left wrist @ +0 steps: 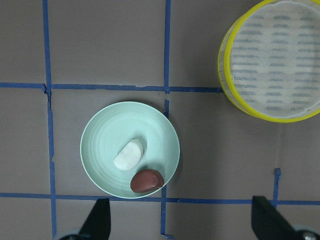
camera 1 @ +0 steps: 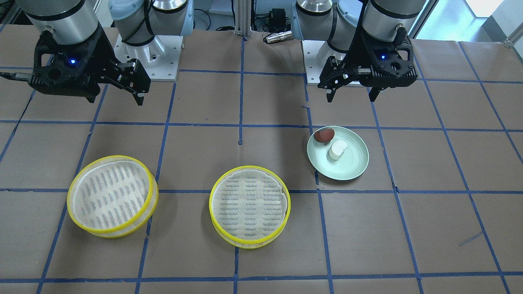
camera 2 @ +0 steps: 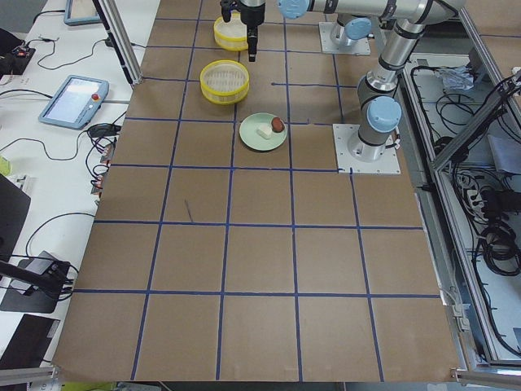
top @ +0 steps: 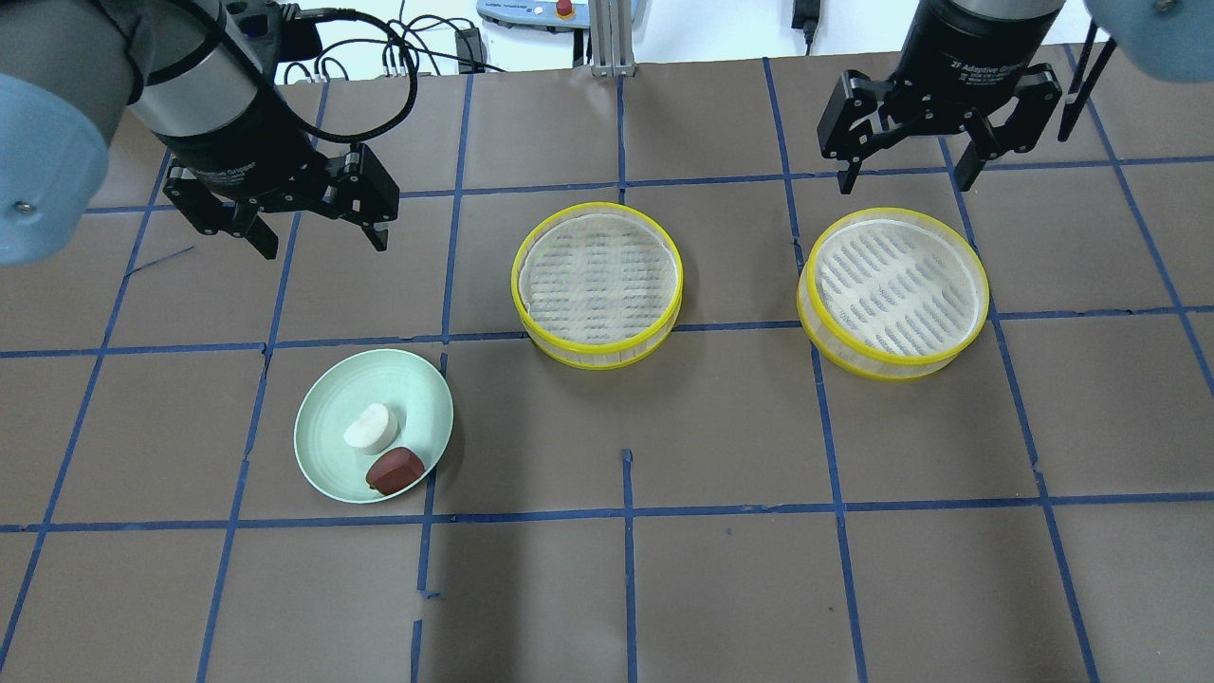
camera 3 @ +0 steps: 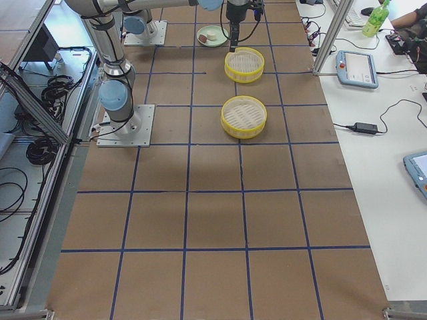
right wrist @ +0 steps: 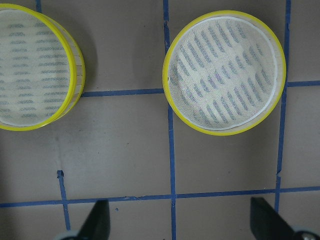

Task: Stack buns with steamer

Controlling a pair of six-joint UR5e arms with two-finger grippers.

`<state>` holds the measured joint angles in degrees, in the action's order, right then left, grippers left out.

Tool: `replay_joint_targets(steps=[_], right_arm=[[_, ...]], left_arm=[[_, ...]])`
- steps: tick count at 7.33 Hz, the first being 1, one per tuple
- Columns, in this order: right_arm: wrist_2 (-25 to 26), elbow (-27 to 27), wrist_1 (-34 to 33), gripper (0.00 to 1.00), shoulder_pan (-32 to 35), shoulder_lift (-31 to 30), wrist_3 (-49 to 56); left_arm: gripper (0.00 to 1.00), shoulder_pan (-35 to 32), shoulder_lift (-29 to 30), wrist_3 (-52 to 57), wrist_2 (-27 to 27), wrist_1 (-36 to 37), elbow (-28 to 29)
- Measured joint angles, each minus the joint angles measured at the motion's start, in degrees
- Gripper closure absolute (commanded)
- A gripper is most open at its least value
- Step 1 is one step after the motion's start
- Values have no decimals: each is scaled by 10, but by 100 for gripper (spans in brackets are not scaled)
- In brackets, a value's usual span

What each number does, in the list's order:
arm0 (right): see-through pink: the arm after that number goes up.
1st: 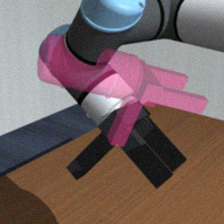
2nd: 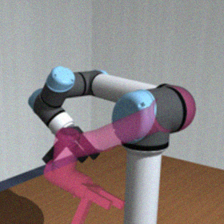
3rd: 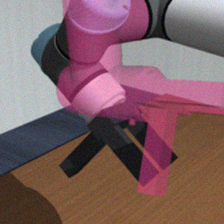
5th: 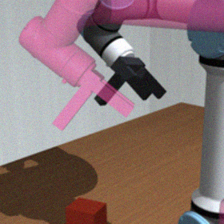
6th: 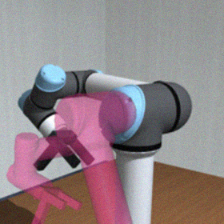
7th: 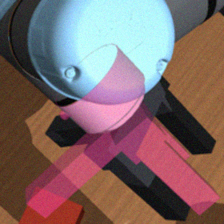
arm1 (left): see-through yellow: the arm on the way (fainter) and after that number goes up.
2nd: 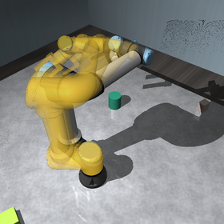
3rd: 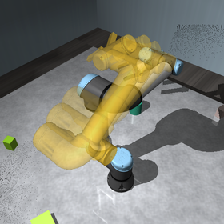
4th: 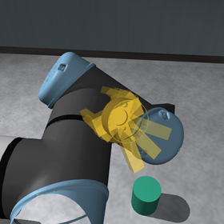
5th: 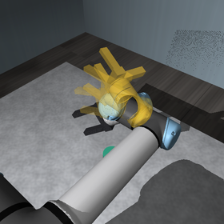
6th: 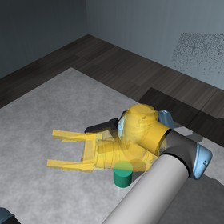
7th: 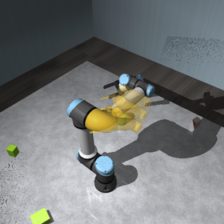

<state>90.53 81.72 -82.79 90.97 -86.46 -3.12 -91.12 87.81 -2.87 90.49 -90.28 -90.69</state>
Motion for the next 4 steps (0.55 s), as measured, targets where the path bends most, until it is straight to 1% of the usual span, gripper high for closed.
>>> replay_joint_targets(steps=[4], right_arm=[[0, 0, 0, 0, 1, 0, 0]], left_arm=[[0, 7, 1, 14, -4, 0, 4]])
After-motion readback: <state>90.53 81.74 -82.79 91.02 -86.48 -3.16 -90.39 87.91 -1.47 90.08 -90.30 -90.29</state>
